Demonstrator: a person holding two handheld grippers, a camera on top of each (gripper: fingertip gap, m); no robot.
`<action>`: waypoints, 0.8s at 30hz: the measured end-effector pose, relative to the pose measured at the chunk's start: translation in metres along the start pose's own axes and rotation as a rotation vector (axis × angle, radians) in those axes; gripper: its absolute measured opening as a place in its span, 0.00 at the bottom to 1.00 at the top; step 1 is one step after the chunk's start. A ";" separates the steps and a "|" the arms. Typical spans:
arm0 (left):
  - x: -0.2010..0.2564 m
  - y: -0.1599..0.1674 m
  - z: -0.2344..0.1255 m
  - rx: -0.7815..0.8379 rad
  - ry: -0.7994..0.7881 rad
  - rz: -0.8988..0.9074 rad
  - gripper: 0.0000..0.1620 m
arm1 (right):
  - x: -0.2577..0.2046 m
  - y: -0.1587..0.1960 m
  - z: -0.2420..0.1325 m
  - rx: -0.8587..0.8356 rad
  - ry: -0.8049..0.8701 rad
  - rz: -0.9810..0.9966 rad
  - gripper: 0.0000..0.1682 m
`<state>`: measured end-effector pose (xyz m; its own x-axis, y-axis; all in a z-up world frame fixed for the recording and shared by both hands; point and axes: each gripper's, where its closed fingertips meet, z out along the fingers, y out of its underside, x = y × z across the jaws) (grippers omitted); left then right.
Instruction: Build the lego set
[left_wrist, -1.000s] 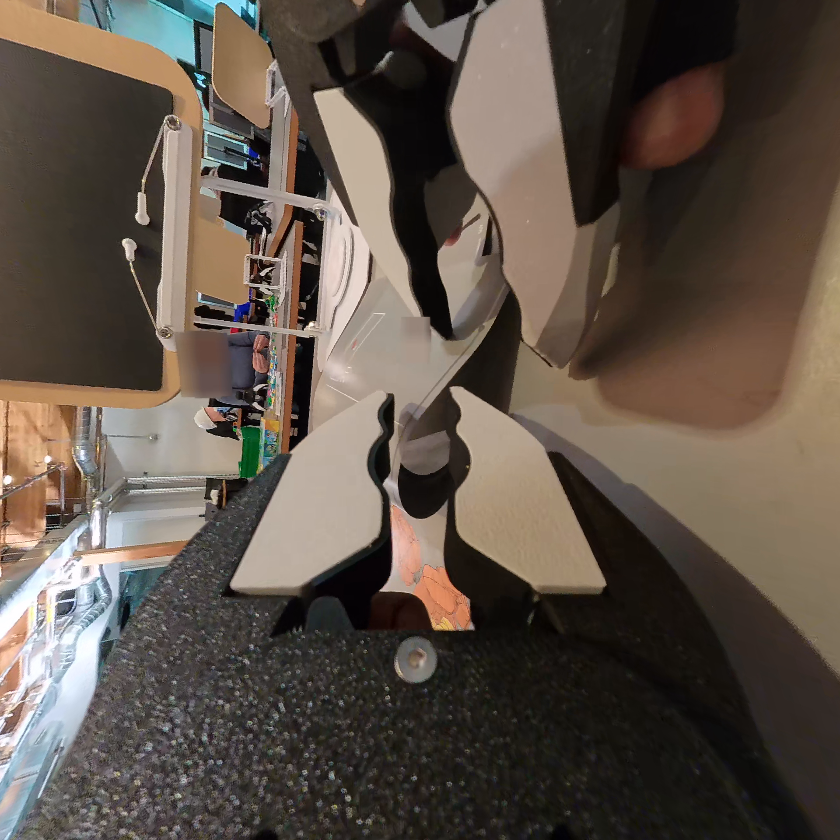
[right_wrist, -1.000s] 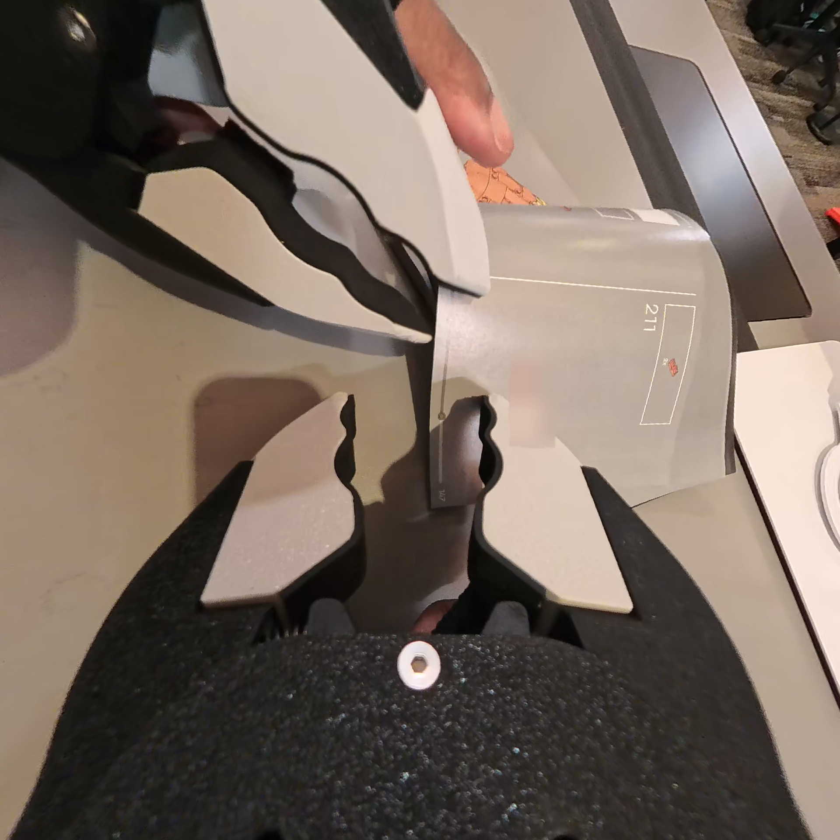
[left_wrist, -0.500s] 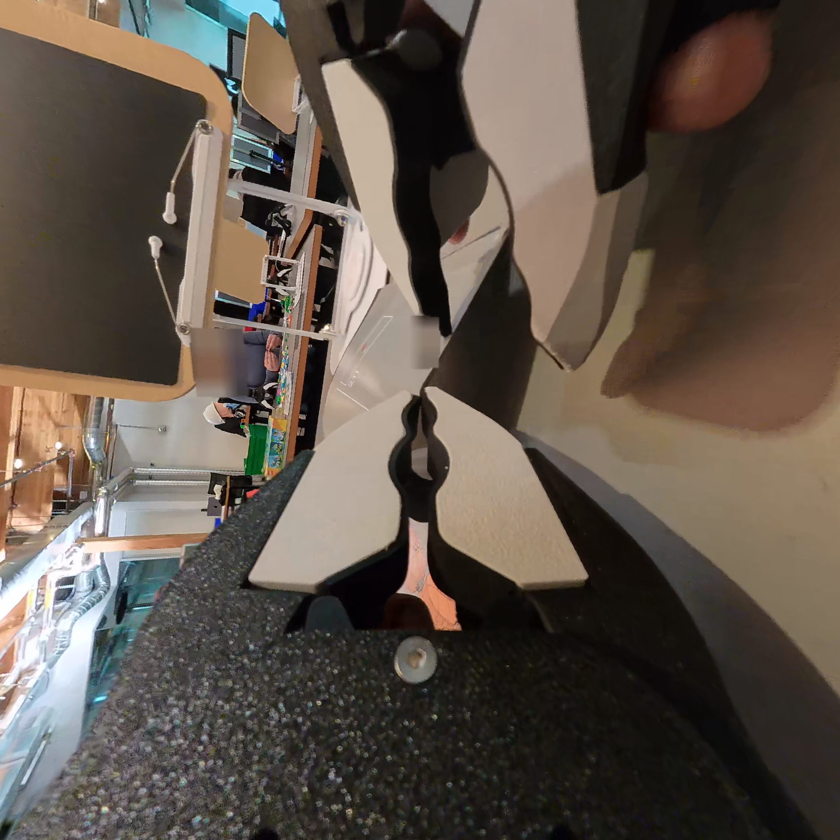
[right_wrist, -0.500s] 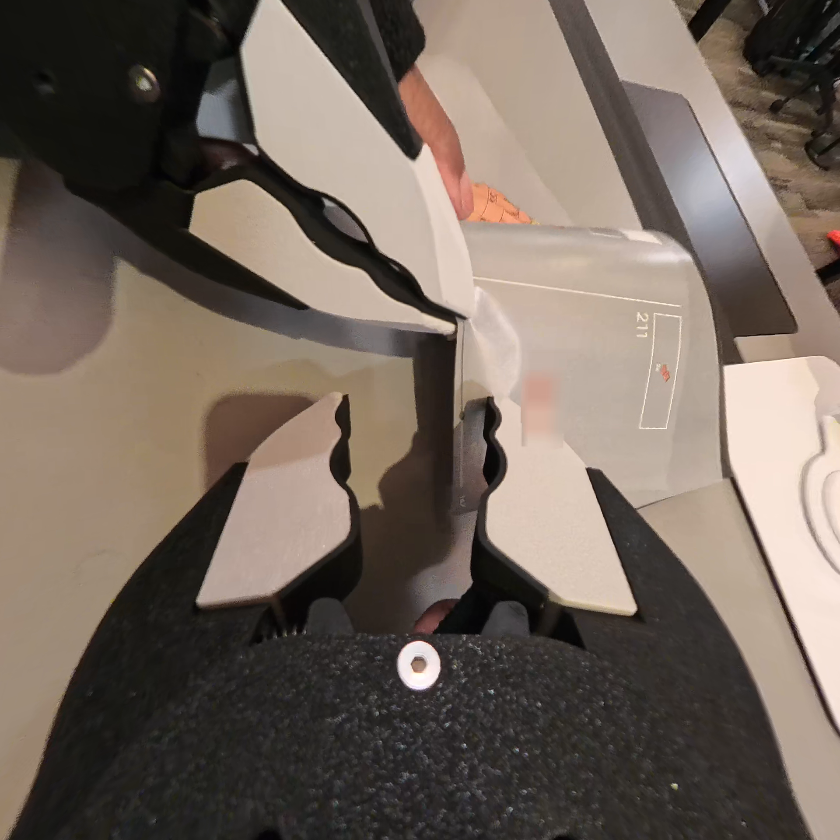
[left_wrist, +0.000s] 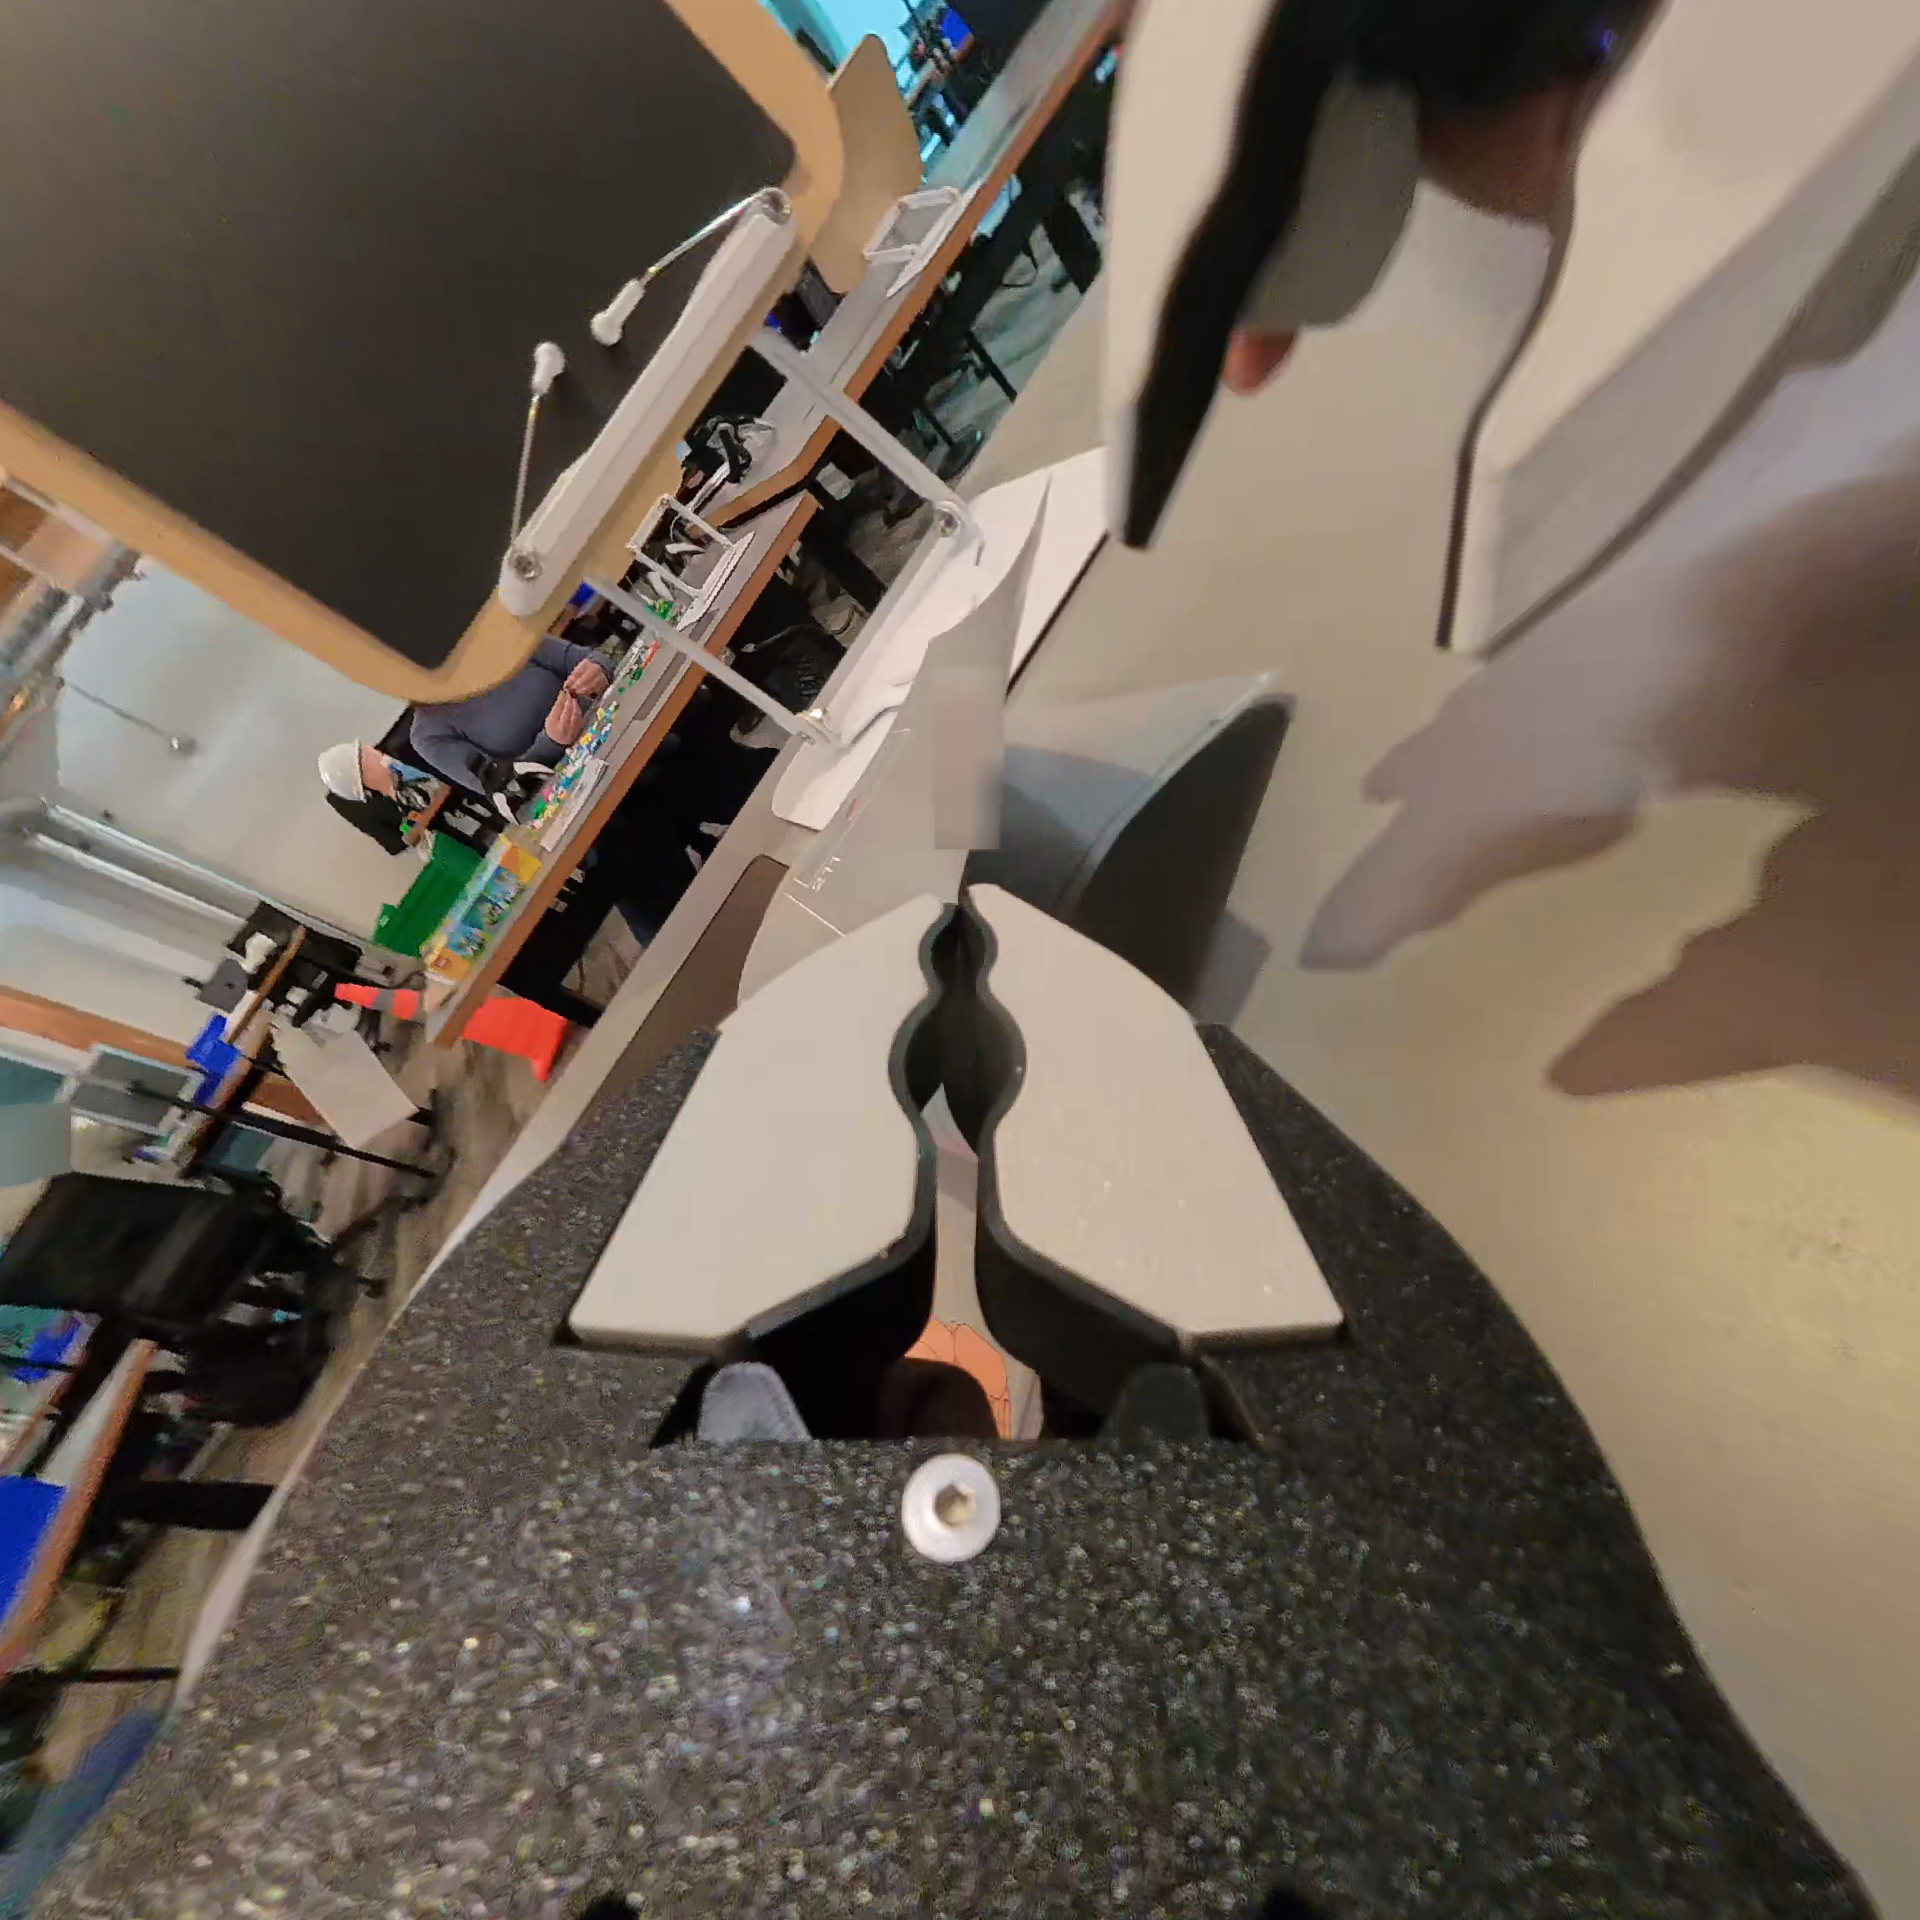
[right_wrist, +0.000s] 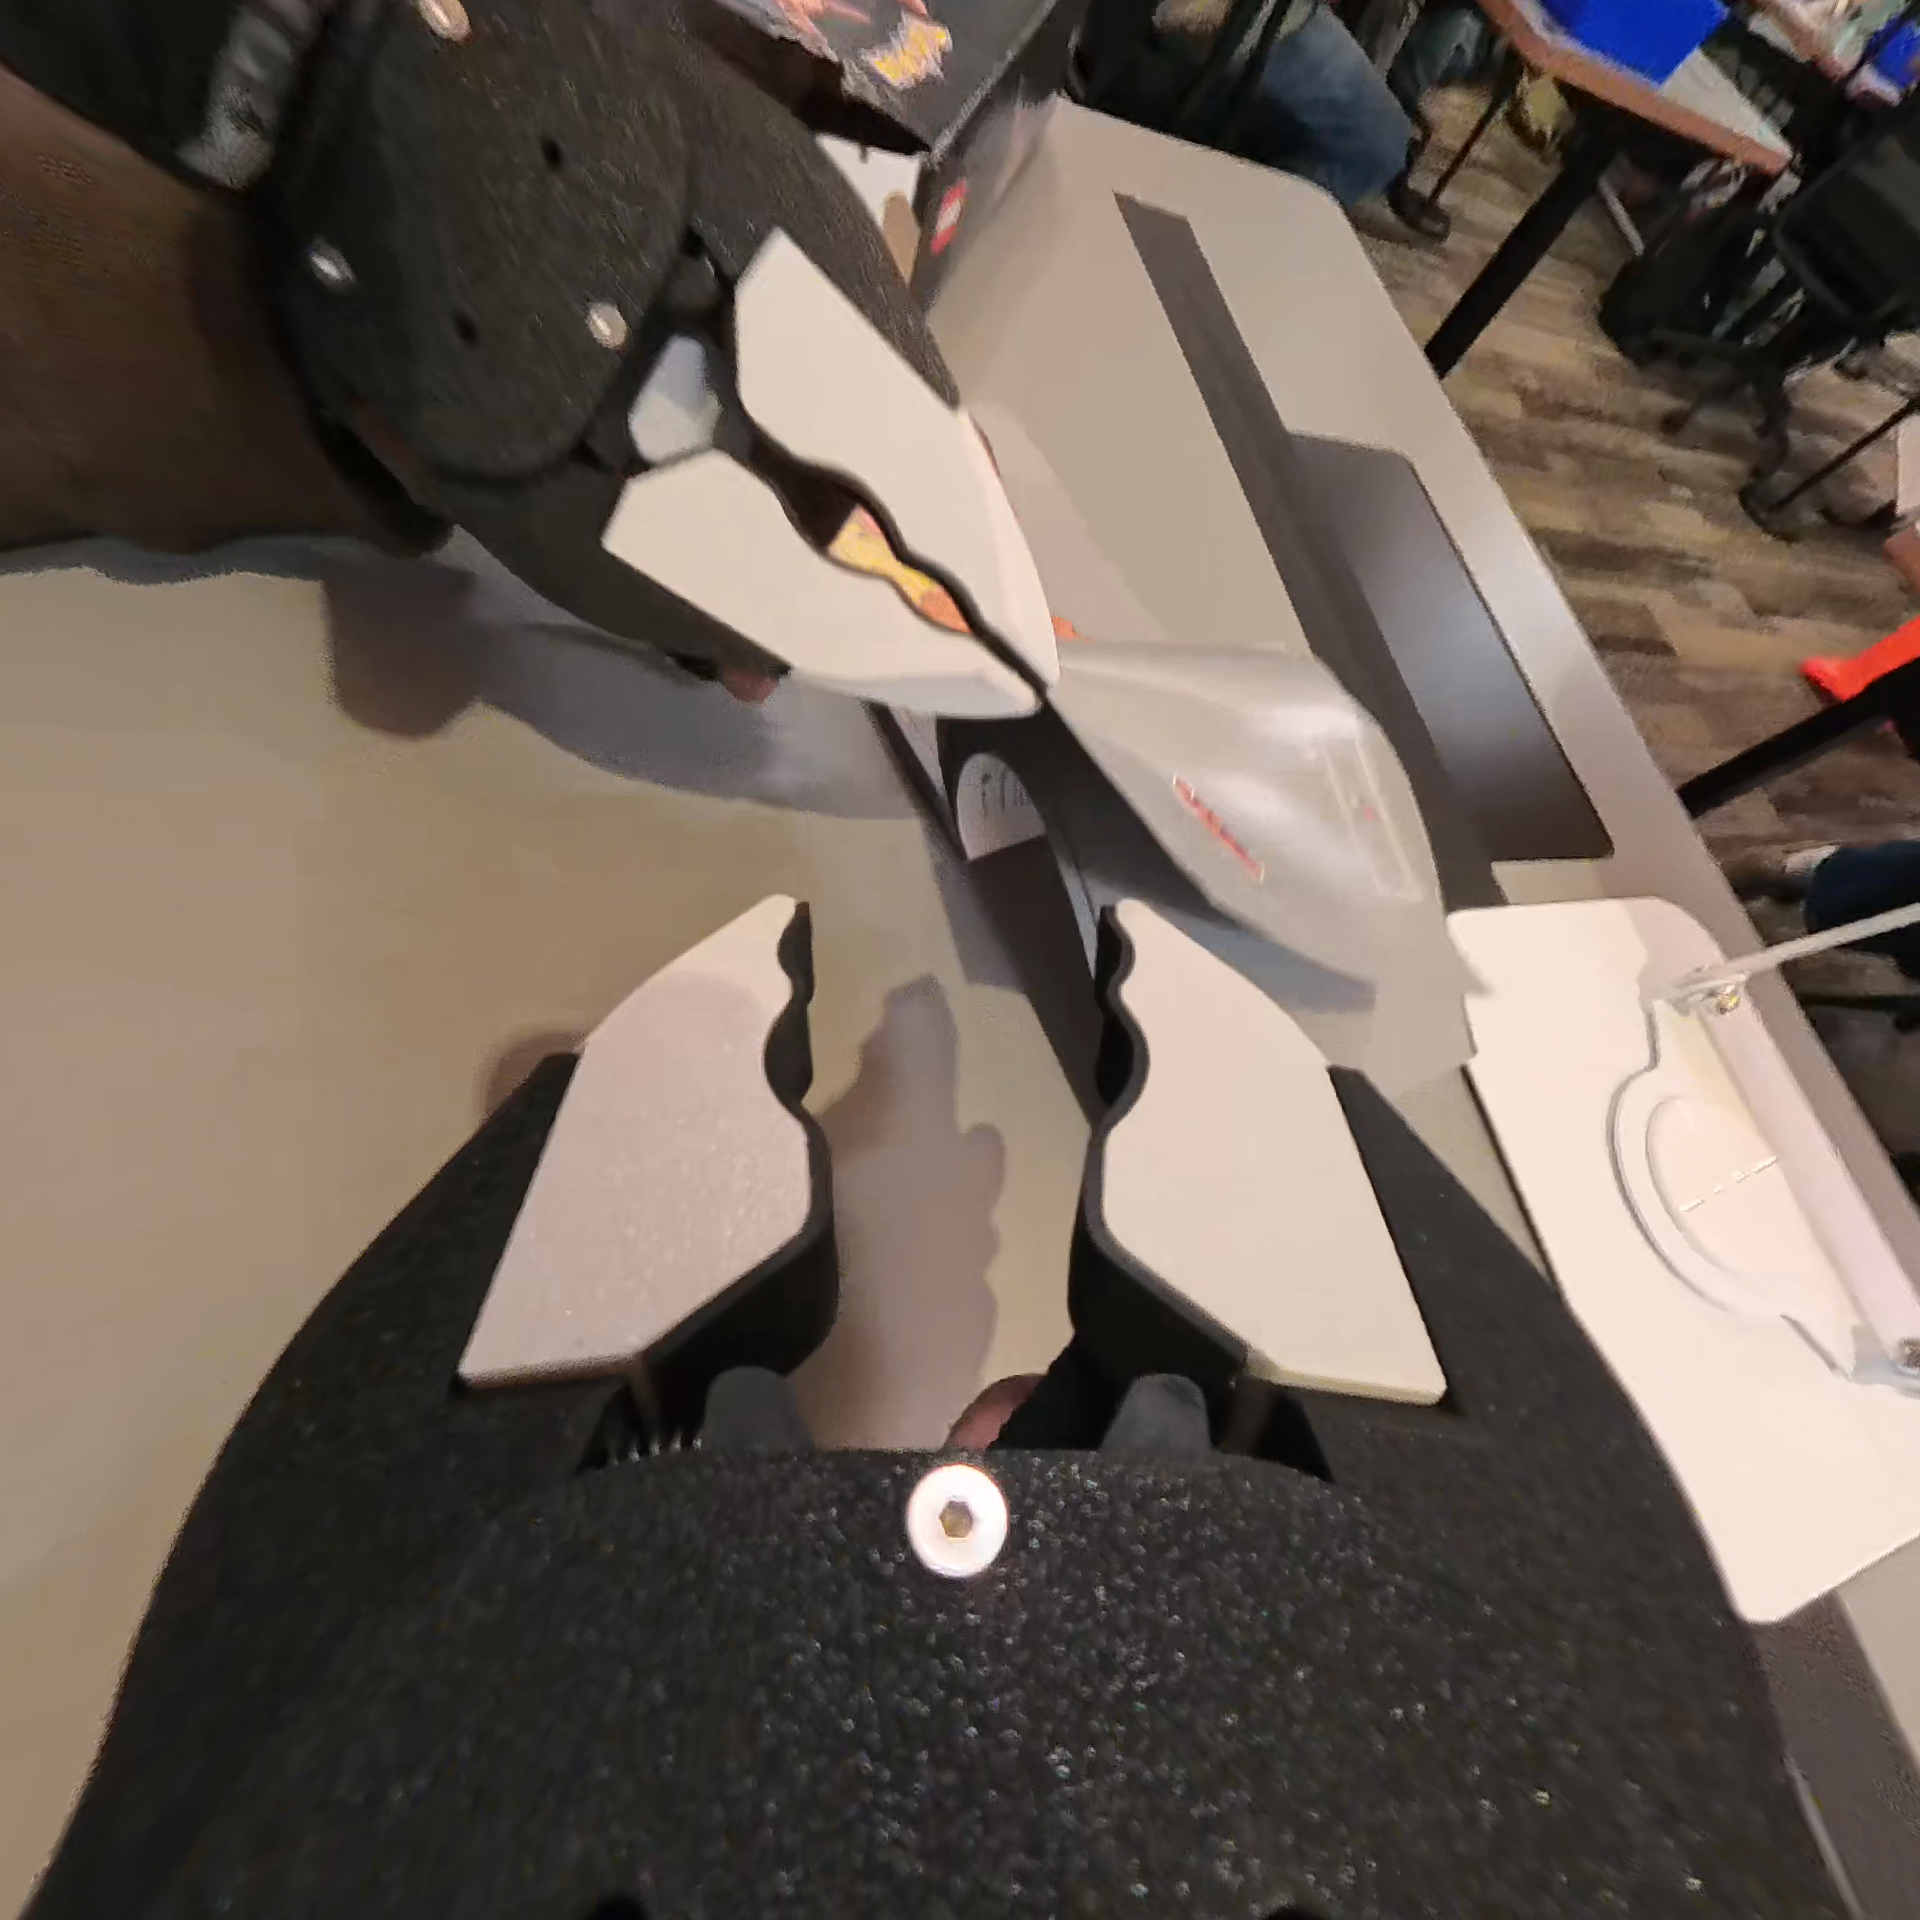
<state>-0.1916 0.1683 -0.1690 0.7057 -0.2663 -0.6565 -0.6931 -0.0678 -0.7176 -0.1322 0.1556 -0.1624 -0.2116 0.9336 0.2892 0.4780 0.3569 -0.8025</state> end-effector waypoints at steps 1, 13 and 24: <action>-0.002 0.000 -0.001 0.005 -0.008 -0.034 0.00 | 0.001 0.005 0.004 -0.012 0.003 0.025 0.30; -0.035 0.012 -0.015 0.053 -0.090 -0.430 0.02 | 0.018 -0.022 0.070 0.114 0.138 0.213 0.31; -0.049 0.060 -0.046 -0.100 -0.103 -0.762 0.26 | -0.006 -0.027 0.095 0.101 0.108 0.143 0.30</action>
<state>-0.2743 0.1331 -0.1696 0.9997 -0.0208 -0.0121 -0.0175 -0.2839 -0.9587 -0.2244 0.1373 -0.1923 -0.0521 0.9745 0.2183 0.4074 0.2203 -0.8863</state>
